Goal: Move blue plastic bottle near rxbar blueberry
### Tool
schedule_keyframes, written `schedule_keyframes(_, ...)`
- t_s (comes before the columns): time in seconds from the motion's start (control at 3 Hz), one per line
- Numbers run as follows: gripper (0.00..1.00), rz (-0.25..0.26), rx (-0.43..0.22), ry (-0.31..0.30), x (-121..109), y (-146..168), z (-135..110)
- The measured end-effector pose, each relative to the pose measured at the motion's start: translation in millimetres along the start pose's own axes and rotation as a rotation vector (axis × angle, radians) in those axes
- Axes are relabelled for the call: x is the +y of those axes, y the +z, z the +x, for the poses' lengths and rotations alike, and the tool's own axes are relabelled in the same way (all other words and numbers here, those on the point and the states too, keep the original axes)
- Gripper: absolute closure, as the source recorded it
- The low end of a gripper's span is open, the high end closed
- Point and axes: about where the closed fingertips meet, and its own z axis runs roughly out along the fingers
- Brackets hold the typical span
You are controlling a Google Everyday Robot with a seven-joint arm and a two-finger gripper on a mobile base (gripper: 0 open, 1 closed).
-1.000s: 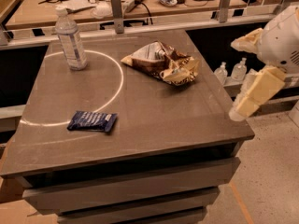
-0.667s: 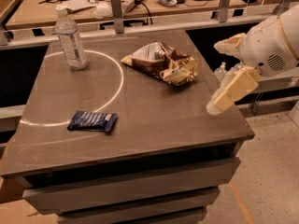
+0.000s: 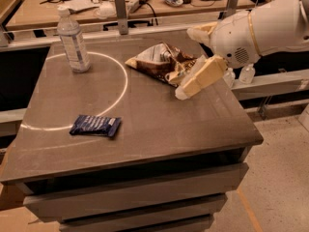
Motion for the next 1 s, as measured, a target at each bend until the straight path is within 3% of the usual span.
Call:
schedule_keyframes(0.33,0.00,0.004,-0.011,-0.005,-3.7,14.3,-0.7)
schedule_keyframes(0.67,0.00,0.027,-0.051,-0.025,-18.9,56.6,-3.6)
schedule_keyframes(1.0,0.00,0.051,-0.107,-0.018,-51.1,123.3,-5.3)
